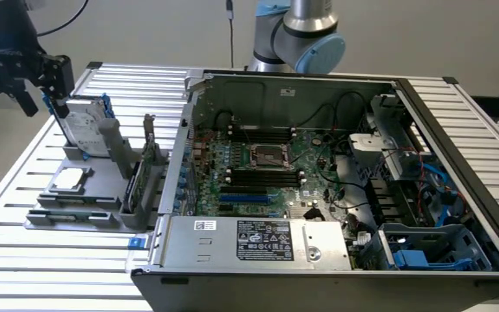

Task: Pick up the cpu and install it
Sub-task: 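Pick up the cpu and move it towards the insertion slot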

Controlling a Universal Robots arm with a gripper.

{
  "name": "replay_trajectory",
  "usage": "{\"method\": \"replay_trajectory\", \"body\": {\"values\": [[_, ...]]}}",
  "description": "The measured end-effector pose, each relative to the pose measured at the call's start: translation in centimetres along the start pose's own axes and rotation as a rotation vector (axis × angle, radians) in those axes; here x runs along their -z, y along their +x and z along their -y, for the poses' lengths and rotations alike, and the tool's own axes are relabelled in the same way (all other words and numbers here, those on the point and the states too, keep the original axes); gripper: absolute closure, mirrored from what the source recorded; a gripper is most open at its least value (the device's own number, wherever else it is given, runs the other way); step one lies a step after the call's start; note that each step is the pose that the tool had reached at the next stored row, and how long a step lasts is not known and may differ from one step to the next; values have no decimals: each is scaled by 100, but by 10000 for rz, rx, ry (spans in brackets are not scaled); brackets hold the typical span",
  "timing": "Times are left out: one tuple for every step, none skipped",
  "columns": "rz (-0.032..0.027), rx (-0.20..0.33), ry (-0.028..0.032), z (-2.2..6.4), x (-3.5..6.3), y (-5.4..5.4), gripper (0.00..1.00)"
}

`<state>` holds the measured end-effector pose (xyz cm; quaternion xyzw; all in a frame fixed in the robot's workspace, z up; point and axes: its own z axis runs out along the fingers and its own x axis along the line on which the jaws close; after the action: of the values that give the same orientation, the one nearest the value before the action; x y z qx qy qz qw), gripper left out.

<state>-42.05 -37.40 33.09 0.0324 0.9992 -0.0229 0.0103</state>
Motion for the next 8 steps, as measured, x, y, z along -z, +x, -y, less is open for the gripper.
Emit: {"method": "replay_trajectory", "body": {"values": [[0,4,0,2,-18,4,40],[0,9,0,4,-36,8,40],[0,15,0,6,-54,12,40],[1,20,0,7,-74,16,40],[0,25,0,9,-91,20,40],[0,30,0,11,-109,24,40],[1,35,0,12,-127,28,40],[2,40,-1,14,-145,31,40]]}}
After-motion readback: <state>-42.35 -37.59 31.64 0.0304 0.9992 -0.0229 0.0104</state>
